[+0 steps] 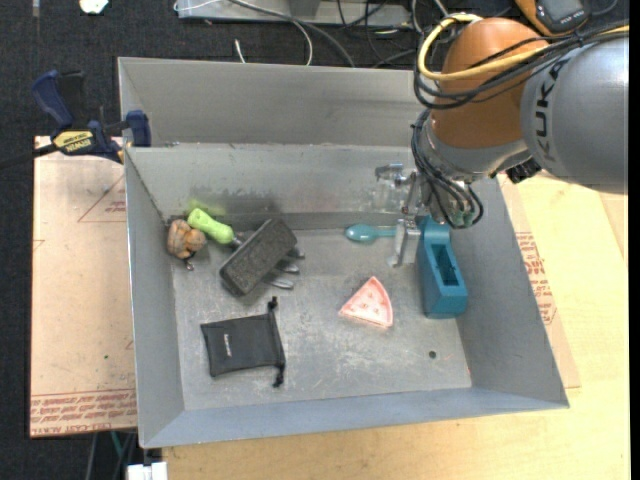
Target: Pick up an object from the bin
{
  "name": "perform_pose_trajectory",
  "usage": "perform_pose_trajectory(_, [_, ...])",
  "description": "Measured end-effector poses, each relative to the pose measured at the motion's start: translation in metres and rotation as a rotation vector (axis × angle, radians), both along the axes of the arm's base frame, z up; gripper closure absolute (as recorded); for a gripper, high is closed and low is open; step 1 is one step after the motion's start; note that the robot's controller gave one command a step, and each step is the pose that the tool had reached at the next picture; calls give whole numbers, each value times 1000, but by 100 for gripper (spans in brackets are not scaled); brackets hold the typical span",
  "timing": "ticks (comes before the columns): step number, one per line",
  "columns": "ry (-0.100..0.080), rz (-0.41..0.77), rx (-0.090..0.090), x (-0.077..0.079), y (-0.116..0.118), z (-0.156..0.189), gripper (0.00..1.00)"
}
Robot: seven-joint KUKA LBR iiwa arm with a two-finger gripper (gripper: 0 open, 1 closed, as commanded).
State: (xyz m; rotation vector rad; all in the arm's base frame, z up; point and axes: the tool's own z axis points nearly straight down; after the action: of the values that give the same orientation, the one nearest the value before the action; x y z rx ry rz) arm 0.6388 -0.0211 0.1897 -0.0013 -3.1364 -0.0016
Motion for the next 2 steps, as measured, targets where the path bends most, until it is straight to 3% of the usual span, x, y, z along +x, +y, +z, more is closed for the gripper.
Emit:
perform_pose_trajectory(1, [-8,0,-1,2,0,5,0])
perform_pose_trajectory(2, [-11,98,0,-5,-20,-38,0])
